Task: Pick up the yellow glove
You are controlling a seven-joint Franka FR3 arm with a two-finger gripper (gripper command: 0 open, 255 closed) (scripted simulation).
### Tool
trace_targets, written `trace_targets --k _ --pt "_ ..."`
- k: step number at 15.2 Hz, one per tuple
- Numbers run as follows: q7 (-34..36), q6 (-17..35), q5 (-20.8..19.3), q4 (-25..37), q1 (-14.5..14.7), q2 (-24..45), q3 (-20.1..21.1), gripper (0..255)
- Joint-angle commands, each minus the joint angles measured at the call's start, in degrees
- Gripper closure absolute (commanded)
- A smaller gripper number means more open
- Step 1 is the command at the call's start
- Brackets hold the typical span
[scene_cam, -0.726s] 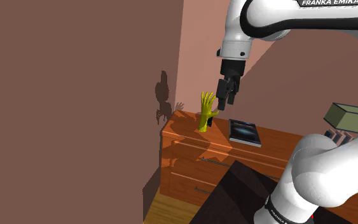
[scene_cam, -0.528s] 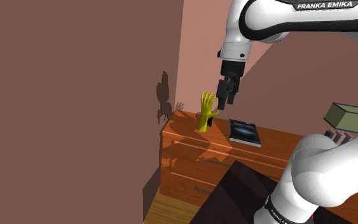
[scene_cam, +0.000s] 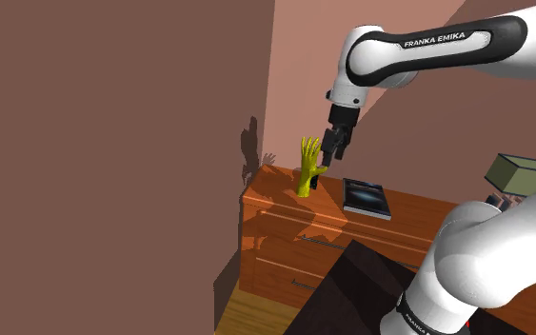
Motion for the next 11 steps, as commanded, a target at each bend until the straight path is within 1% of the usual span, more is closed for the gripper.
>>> trace_targets --k 1,6,9,11 --pt "-2.3 3.3 -0.5 0.0 -0.6 2.3 -2.2 0" --pt "-8.4 11.0 0.0 1.6 -1.3 9.7 -7.9 0" --pt "-12.7 15.2 1.6 3.5 -1.2 14.9 -11.4 0" --pt "-15.8 17.7 3.4 5.2 -1.0 18.7 -13.7 0"
